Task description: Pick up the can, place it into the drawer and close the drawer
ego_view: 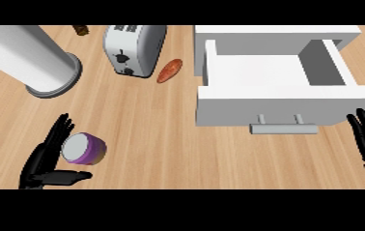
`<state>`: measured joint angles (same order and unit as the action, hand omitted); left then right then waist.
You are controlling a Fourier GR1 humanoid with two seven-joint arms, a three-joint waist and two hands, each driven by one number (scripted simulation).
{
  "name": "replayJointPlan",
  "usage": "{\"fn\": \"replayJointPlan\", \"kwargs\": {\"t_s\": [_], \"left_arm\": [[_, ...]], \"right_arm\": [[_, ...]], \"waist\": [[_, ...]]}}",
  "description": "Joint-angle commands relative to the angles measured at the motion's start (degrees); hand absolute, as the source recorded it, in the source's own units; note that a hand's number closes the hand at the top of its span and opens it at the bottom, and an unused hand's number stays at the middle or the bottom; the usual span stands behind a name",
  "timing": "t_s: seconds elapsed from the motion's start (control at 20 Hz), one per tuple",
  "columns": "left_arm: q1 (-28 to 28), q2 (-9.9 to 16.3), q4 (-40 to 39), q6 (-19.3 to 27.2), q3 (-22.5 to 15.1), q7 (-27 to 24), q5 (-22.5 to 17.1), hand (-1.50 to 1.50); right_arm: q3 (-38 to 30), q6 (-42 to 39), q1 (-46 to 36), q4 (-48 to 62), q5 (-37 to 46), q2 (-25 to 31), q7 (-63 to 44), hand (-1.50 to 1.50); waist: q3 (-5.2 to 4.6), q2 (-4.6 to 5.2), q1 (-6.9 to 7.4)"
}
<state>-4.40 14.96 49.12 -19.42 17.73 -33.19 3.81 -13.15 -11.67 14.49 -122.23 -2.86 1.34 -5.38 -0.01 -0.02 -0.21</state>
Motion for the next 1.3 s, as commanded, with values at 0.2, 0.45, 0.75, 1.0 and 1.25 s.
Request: {"fn": "replayJointPlan", "kwargs": {"t_s": [0.2,0.45,0.75,1.0,1.25], "left_arm": [[-1.64,-1.48,1.93,1.89,-1.98,3.82,-0.89,-1.5],[-1.73,-1.4,-0.34,1.52,-2.96,0.71,-0.8,-1.5],[-4.85,-2.3,-3.8,2.59,-4.57,-0.05,0.16,-1.5],[-6.14,-4.12,-2.22,2.03,-5.76,0.76,-1.05,1.5],[-5.27,-3.89,-6.46,-1.47,-5.57,-5.34,-1.84,1.5]], "right_arm": [[-2.3,-0.34,0.08,-1.85,-2.37,1.91,-2.15,-1.5],[-2.72,-0.49,-2.28,-1.18,-3.18,2.22,-3.72,-1.5],[-2.72,-0.05,-3.45,1.16,-3.47,1.86,-2.49,-1.5],[-1.88,-1.34,0.75,-1.89,-3.08,0.48,-0.73,-1.5],[-1.62,-0.27,-1.69,1.31,-2.88,0.9,0.15,-1.5]], "waist": [[0.02,-0.04,0.05],[0.01,0.0,0.07],[0.01,0.02,0.05],[0.01,0.0,-0.05],[-0.02,0.09,-0.07]]}}
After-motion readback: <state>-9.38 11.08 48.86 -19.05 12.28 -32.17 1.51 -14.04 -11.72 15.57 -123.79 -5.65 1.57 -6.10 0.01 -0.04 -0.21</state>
